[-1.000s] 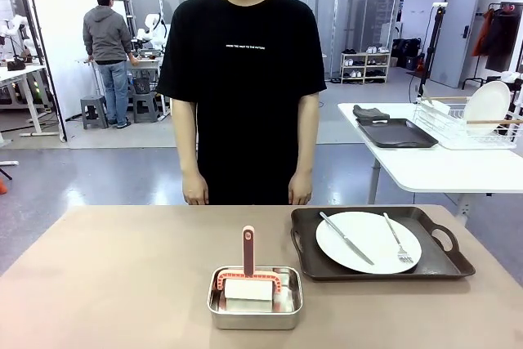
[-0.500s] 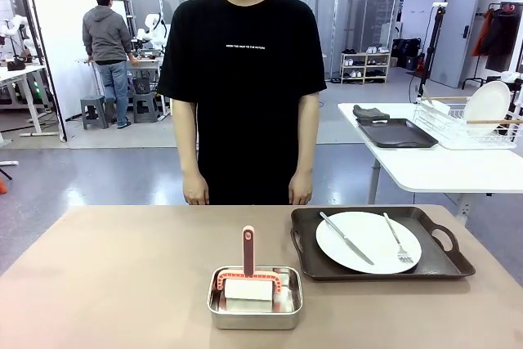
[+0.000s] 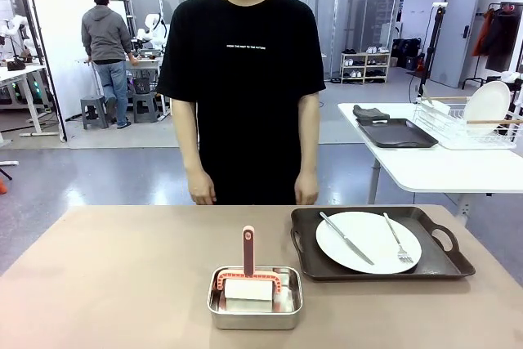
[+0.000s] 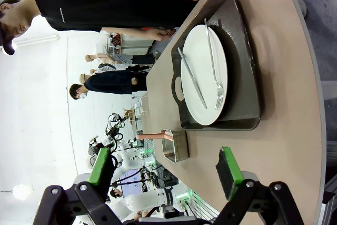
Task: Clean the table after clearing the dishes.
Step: When the right (or left) Handle tray is removed, use the right hand (or left hand) to clean the right (or left) side of the table with the Lint Roller.
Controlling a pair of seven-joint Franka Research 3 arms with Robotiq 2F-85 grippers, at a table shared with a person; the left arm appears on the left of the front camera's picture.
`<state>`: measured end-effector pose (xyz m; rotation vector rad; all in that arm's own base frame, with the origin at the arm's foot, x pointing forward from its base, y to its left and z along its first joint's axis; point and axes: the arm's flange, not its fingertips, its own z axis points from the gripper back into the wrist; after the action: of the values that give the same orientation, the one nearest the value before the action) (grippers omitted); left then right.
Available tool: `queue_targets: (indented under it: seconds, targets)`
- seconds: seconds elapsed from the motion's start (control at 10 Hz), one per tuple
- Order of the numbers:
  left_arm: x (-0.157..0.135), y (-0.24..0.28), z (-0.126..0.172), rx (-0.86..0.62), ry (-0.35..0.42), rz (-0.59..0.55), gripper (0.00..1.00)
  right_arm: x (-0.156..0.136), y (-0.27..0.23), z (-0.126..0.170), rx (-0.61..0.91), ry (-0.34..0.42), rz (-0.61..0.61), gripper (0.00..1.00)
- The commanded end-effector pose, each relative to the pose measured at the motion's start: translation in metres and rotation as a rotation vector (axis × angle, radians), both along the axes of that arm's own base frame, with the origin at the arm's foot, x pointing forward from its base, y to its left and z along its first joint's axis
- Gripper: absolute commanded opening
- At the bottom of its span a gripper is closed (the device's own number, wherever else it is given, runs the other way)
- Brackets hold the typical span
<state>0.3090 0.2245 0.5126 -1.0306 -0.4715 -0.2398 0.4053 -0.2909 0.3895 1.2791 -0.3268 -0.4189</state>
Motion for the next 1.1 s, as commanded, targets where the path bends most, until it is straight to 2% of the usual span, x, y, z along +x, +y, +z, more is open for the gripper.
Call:
queue_targets:
  seconds: [0.0, 1.0]
  targets:
    - [-0.0036, 0.0000, 0.0019, 0.003, -0.009, -0.006, 1.00, -0.0014, 0.0009, 0.0029, 0.000, -0.004, -0.001, 1.00]
    - [-0.0036, 0.0000, 0.0019, 0.003, -0.009, -0.006, 1.00, -0.0014, 0.0009, 0.0029, 0.000, -0.004, -0.001, 1.00]
